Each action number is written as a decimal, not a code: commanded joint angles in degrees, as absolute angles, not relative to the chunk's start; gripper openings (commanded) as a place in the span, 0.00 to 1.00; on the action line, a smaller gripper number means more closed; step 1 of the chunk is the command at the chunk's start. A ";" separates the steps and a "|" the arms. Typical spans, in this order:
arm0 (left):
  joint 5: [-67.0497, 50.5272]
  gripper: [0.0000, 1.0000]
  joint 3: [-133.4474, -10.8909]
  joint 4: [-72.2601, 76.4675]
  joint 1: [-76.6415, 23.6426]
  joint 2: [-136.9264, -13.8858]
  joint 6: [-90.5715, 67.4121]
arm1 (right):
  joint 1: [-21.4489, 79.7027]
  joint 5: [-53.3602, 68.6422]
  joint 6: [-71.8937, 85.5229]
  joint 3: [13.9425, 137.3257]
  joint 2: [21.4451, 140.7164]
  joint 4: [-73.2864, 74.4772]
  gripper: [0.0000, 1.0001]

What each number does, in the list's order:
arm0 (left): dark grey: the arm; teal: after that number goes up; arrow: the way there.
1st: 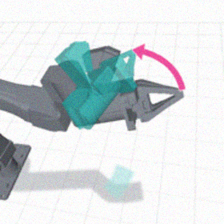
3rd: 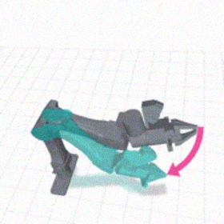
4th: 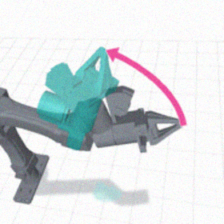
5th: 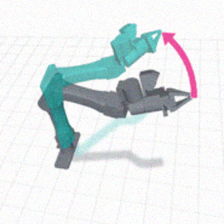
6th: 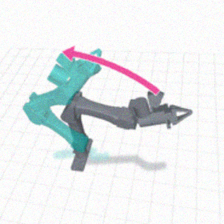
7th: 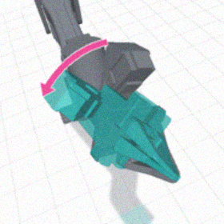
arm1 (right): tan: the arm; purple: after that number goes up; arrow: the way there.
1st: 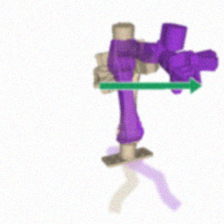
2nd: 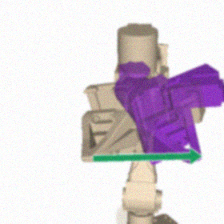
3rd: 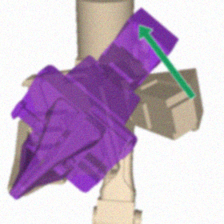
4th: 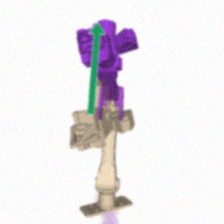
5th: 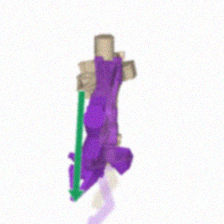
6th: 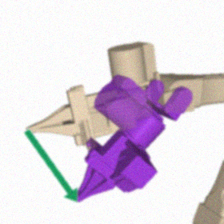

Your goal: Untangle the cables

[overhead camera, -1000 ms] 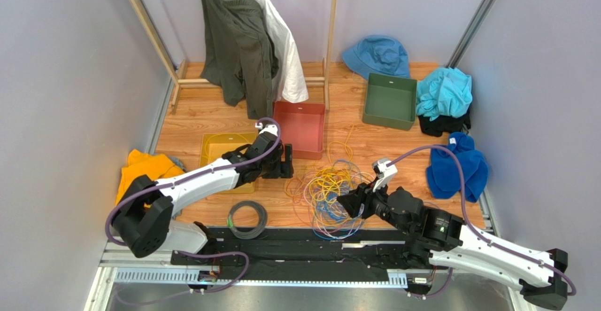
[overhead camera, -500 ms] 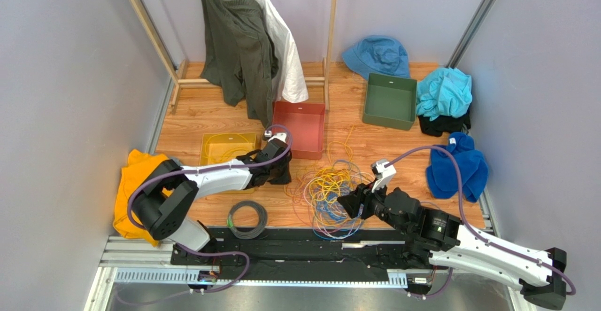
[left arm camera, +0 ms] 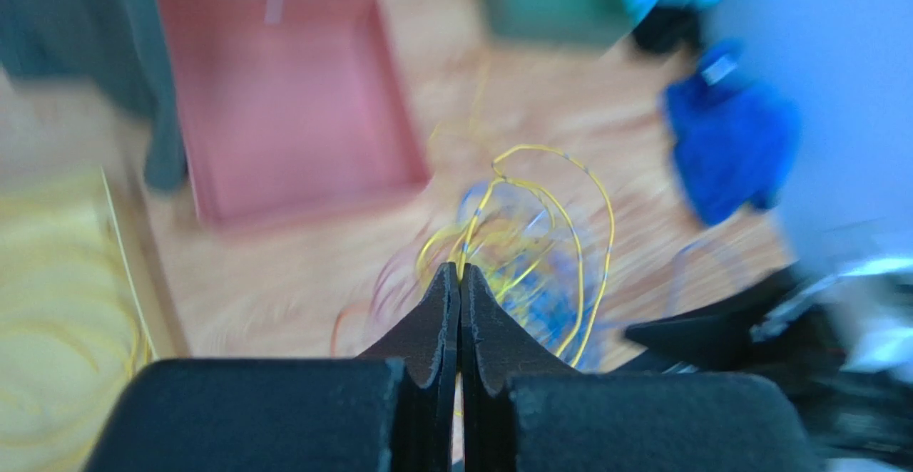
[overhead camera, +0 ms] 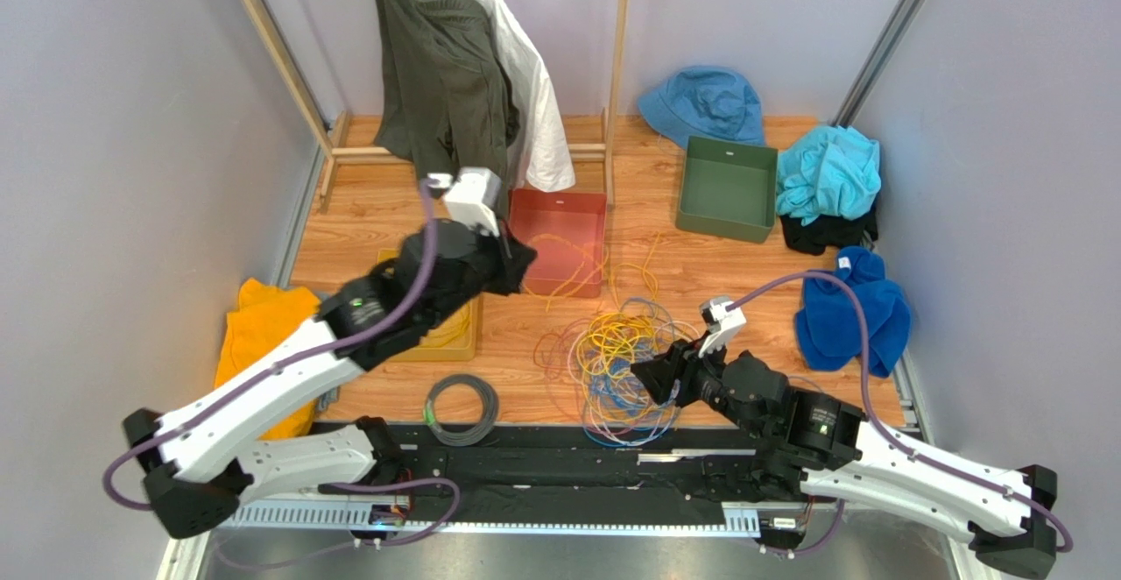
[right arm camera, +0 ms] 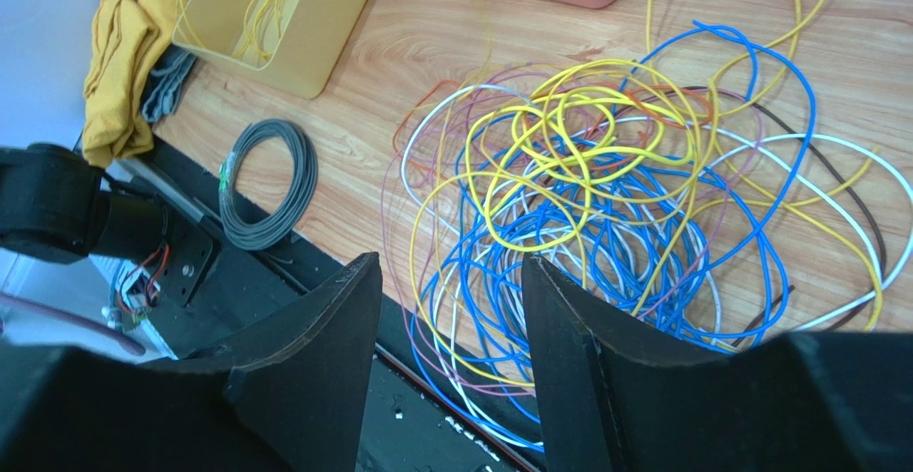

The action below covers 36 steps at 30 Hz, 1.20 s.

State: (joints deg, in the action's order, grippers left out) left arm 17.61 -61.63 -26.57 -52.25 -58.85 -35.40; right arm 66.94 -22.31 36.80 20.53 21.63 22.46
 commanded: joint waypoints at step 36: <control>25.15 0.00 -72.19 -50.63 -33.24 -50.81 -26.02 | 67.06 -29.35 36.47 22.24 9.67 29.27 0.54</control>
State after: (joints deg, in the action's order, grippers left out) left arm 31.44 -77.93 -53.08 -39.29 -54.92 -23.57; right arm 66.94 -28.42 36.18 20.80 11.64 27.86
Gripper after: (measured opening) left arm 0.008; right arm 0.546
